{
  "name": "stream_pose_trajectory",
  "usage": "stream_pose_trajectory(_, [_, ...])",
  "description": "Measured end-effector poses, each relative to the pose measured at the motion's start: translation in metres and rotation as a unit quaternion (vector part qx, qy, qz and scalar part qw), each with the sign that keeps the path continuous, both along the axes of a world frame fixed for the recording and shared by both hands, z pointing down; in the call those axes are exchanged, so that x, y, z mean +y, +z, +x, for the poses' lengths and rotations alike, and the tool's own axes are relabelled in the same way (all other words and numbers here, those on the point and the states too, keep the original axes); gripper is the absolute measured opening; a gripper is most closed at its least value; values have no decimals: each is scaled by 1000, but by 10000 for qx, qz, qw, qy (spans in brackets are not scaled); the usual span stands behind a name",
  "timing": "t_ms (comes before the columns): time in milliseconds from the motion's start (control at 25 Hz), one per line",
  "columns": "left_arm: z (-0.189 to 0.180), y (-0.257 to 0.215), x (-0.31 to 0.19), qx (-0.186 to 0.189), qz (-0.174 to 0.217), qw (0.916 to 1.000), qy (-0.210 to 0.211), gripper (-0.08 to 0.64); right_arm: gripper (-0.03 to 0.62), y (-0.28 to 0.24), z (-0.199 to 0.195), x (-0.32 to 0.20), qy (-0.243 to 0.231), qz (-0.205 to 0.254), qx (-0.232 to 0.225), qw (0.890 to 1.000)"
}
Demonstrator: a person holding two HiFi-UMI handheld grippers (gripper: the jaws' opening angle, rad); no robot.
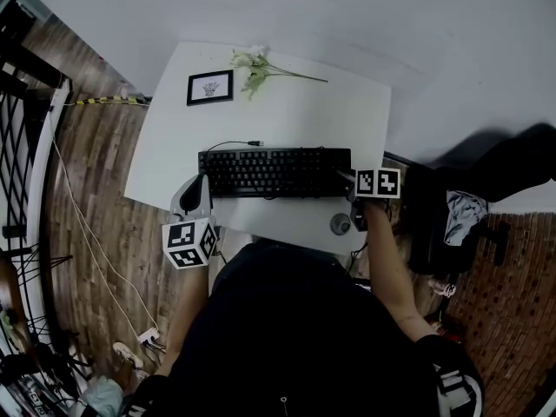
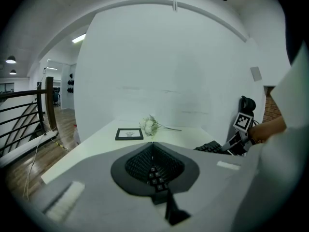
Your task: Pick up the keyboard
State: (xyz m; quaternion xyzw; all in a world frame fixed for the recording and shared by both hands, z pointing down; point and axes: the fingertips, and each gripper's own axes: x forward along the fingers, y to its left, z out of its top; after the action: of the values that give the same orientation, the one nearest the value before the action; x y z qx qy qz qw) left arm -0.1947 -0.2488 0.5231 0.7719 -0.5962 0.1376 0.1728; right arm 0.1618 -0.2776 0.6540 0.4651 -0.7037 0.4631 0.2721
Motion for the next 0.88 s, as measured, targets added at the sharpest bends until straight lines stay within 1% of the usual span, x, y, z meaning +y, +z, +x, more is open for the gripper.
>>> stream_pose_trajectory(160, [-11,33,-3,-80,-558,9984,81,14,198,-6,-2,-1,-14,22,76,10000])
stream_pose_trajectory(320, [-19,69,-4,-12,-1270,9917,204,29,198,-10,-1,-2,-37,59,142,9999])
stream_pose_trajectory(360, [-21,76,-3,14,-1435,9893,252,61,198,-11,-1,-2,-40,72,160,9998])
stream_pose_trajectory(400, [-23,84,-3,44,-1591,9867,314,125,198,-12,-1,-2,-42,81,175,9998])
stream_pose_trajectory(440, [-24,90,-2,75,-1728,9842,380,164,198,-14,-1,-1,-43,87,189,9998])
stream_pose_trajectory(680, [-33,118,-10,129,-2224,9733,548,199,198,-18,-3,-3,-74,114,234,9996])
stream_pose_trajectory(800, [-34,128,-15,448,-2469,9665,540,224,198,-19,-2,-2,-77,107,259,9996])
stream_pose_trajectory(880, [-35,136,-17,603,-2667,9604,545,238,198,-20,-3,-3,-82,112,274,9995])
